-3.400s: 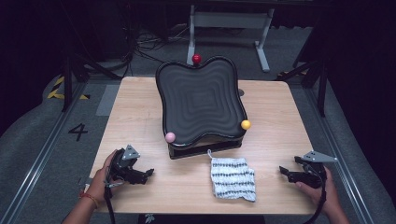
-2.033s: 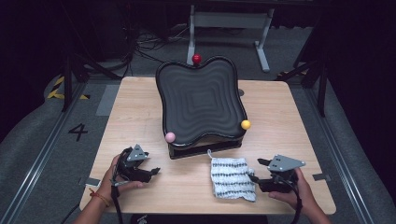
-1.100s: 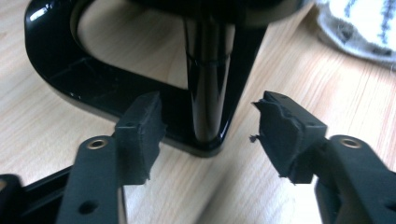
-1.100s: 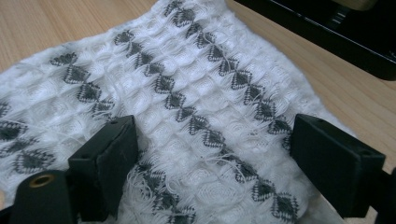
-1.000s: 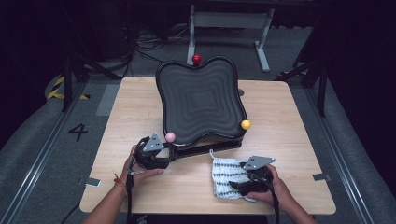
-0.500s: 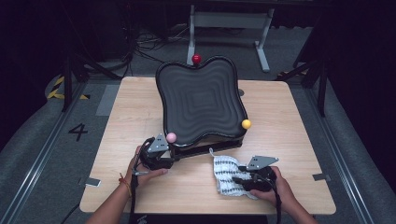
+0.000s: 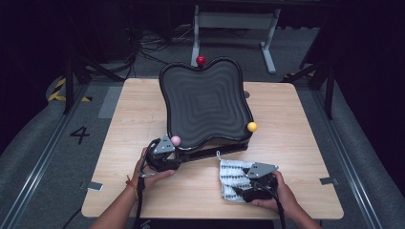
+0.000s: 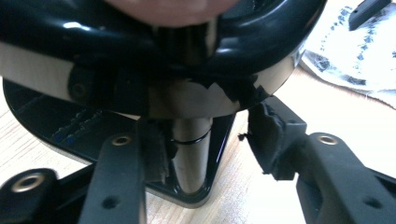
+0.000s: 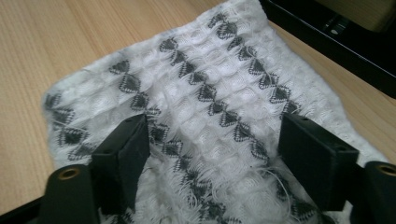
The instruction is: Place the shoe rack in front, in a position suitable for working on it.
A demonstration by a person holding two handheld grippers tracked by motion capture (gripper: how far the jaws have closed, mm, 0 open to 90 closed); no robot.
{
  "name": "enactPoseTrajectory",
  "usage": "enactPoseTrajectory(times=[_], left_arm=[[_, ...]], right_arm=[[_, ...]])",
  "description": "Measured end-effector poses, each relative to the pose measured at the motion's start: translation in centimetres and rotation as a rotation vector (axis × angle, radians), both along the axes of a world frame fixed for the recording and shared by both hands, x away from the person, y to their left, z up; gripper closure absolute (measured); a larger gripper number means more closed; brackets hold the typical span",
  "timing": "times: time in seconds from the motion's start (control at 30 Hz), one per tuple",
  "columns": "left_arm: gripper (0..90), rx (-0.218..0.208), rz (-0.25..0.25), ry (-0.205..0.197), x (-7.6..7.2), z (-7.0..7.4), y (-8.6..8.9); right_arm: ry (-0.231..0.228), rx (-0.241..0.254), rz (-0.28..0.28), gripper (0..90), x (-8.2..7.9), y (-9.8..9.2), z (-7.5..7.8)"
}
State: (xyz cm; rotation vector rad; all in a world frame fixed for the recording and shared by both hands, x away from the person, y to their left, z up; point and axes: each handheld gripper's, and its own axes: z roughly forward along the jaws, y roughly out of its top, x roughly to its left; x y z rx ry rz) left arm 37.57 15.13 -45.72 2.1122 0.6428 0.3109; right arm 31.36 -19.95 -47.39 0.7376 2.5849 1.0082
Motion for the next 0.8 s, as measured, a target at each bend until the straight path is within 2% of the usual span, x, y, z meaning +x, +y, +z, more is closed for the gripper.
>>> enactPoseTrajectory(times=[0.07,0.17,0.3,0.47,0.6,0.67,0.8], left_arm=[[55.7,-0.003,-0.01,0.005,-0.1,0.0,-0.1],[57.4,-0.007,-0.025,0.006,-0.3,0.0,-0.2],[61.5,-0.004,-0.045,0.009,-0.4,0.0,-0.4],[65.9,-0.011,-0.049,0.009,-0.3,-0.1,-0.4],[71.2,-0.014,-0.072,0.003,-0.4,-0.3,-0.5],[72.7,-0.014,-0.081,0.008,-0.5,-0.4,-0.7],[72.2,0.008,-0.095,0.015,-0.6,-0.9,-1.1]], right_arm=[[0.014,-0.001,-0.002,21.5,0.2,-0.1,-0.1],[0.053,0.035,0.005,20.4,0.5,-0.7,-0.4],[0.06,0.023,0.011,24.1,0.6,-0.7,-0.3],[0.051,0.034,0.036,54.0,0.4,-1.0,0.0],[0.041,0.028,0.066,71.4,0.1,-0.7,0.1],[0.027,0.019,0.084,77.0,0.0,-0.6,0.1],[0.008,0.008,0.086,79.6,-0.1,-0.5,0.2]])
